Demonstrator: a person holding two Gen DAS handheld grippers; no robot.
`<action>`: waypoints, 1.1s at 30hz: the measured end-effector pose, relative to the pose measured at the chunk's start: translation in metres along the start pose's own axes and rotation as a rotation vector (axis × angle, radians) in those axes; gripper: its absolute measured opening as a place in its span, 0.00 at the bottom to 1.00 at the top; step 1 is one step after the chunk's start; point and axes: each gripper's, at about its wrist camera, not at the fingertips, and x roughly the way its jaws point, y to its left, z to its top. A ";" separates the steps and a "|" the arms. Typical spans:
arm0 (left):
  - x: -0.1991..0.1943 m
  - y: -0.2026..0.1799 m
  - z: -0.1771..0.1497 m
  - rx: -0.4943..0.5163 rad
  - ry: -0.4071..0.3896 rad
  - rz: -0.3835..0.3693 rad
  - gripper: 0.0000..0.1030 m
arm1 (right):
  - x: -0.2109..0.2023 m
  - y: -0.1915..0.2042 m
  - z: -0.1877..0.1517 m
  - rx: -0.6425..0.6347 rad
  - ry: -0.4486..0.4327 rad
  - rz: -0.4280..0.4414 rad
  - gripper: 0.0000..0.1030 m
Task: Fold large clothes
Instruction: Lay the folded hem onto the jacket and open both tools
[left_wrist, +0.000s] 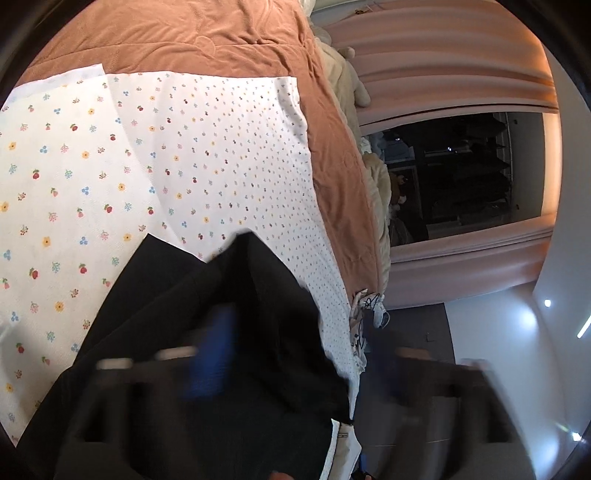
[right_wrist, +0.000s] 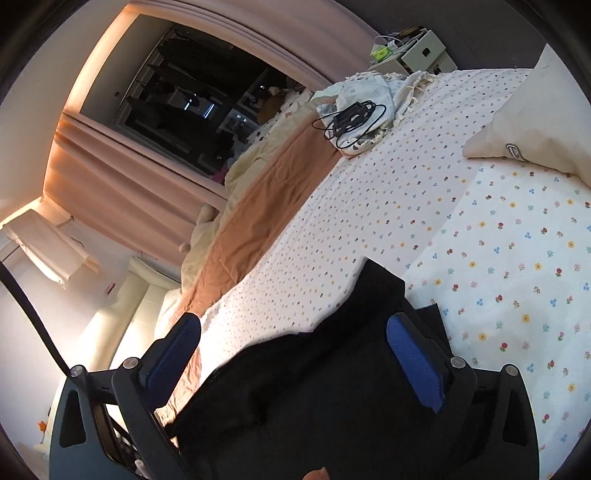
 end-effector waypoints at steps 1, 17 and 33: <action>-0.005 -0.001 -0.001 0.002 -0.020 -0.012 1.00 | -0.005 0.003 -0.004 -0.003 0.012 0.004 0.98; -0.081 0.002 -0.044 0.178 -0.008 0.130 1.00 | -0.052 0.071 -0.070 -0.245 0.163 -0.120 0.98; -0.144 0.066 -0.086 0.206 0.016 0.206 0.85 | -0.091 0.156 -0.182 -0.447 0.348 -0.190 0.92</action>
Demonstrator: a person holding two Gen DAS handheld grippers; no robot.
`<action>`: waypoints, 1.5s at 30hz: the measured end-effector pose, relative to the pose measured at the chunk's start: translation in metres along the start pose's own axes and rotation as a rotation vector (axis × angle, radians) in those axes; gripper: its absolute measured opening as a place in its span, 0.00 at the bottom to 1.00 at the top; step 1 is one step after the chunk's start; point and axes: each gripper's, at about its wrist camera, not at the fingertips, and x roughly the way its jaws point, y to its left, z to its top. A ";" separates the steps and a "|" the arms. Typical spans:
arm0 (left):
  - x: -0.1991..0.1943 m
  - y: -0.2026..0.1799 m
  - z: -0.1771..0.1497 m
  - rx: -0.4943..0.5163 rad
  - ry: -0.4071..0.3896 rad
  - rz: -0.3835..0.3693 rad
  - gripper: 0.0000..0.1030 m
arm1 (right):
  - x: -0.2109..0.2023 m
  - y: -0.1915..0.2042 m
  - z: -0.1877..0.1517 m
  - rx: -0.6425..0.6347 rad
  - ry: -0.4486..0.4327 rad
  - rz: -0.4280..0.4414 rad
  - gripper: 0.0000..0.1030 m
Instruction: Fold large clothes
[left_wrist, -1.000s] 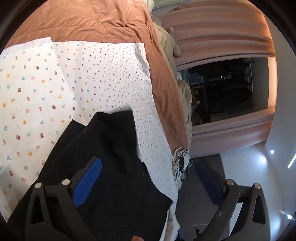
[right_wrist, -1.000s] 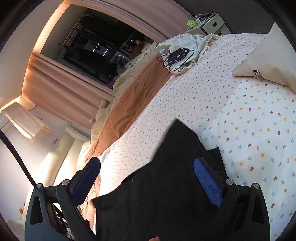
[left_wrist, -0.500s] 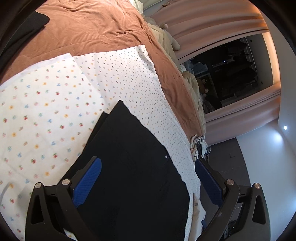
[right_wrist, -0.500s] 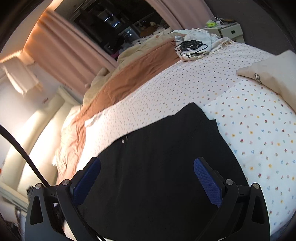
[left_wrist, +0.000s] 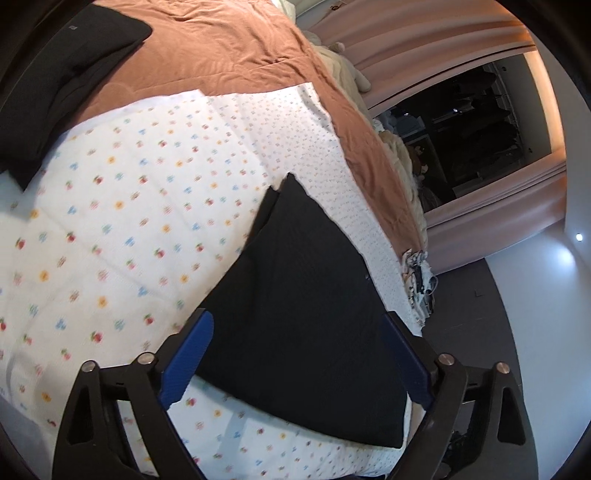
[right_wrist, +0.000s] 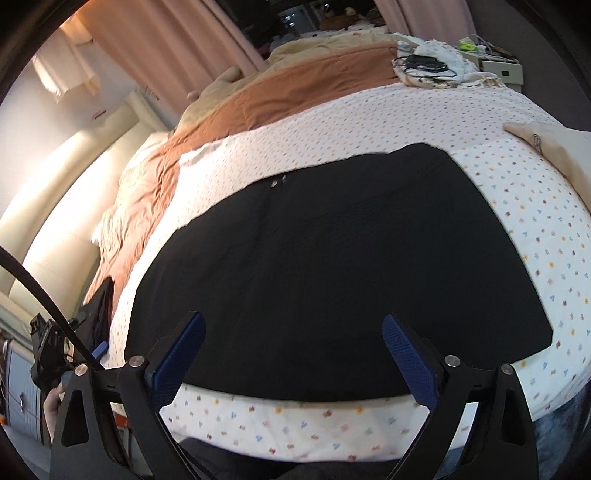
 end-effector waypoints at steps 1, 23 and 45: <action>0.000 0.005 -0.004 -0.004 0.005 0.009 0.84 | 0.001 0.008 -0.004 -0.010 0.019 -0.001 0.92; 0.033 0.056 -0.038 -0.122 0.132 0.007 0.57 | 0.108 0.079 -0.011 -0.289 0.148 -0.233 0.57; 0.078 0.038 -0.014 -0.127 0.098 0.050 0.44 | 0.239 0.086 0.094 -0.345 0.170 -0.426 0.47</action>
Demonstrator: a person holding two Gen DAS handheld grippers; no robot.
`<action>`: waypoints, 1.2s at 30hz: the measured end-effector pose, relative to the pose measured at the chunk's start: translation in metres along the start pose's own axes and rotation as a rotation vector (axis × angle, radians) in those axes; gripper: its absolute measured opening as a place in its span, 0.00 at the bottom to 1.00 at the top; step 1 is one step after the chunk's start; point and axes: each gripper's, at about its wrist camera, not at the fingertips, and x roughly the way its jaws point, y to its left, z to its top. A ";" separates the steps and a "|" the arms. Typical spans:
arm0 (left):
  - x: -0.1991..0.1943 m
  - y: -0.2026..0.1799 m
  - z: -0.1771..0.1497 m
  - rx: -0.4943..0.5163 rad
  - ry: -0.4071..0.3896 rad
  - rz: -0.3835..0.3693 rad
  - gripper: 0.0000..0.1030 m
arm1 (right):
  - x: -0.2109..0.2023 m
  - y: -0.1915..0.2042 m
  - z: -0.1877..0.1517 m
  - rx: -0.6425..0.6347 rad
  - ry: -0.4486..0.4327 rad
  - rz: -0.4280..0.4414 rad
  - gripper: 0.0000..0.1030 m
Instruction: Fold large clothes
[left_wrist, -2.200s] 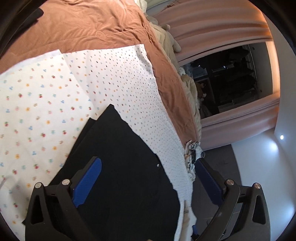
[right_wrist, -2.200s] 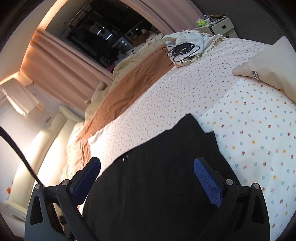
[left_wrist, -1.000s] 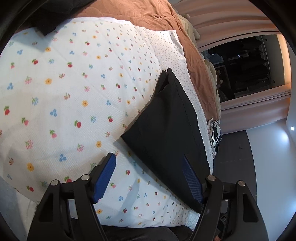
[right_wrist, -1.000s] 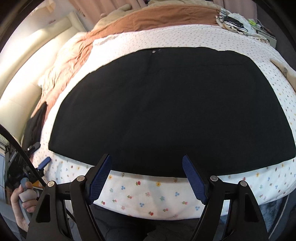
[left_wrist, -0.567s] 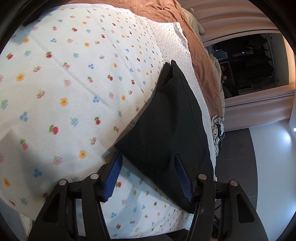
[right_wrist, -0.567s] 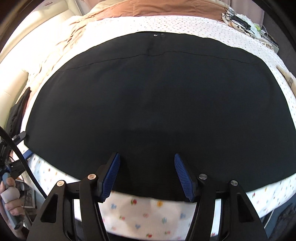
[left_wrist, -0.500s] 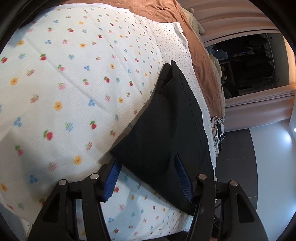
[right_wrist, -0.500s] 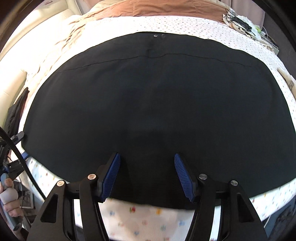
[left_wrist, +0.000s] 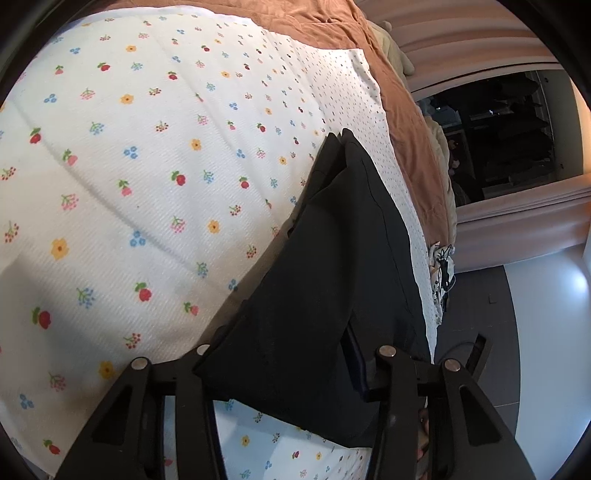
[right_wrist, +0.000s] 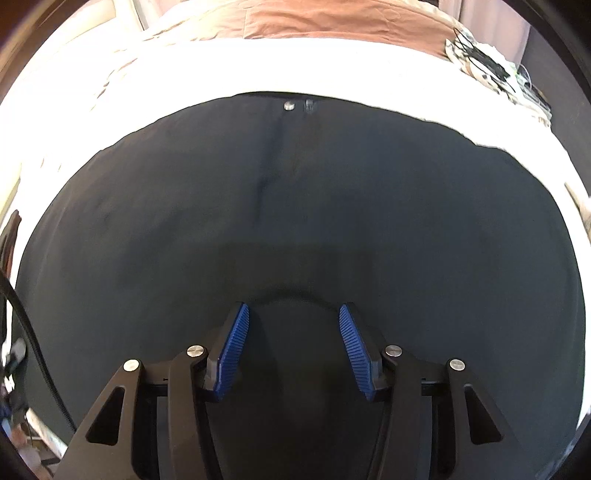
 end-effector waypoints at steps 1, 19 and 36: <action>-0.001 0.000 -0.002 -0.006 0.002 0.001 0.44 | 0.007 0.001 0.008 -0.002 0.002 -0.007 0.46; 0.004 0.000 -0.005 -0.080 0.007 -0.060 0.13 | 0.051 -0.027 0.047 0.061 -0.002 0.111 0.45; -0.030 -0.092 -0.005 0.072 -0.021 -0.220 0.12 | 0.033 -0.043 -0.075 0.142 0.084 0.351 0.52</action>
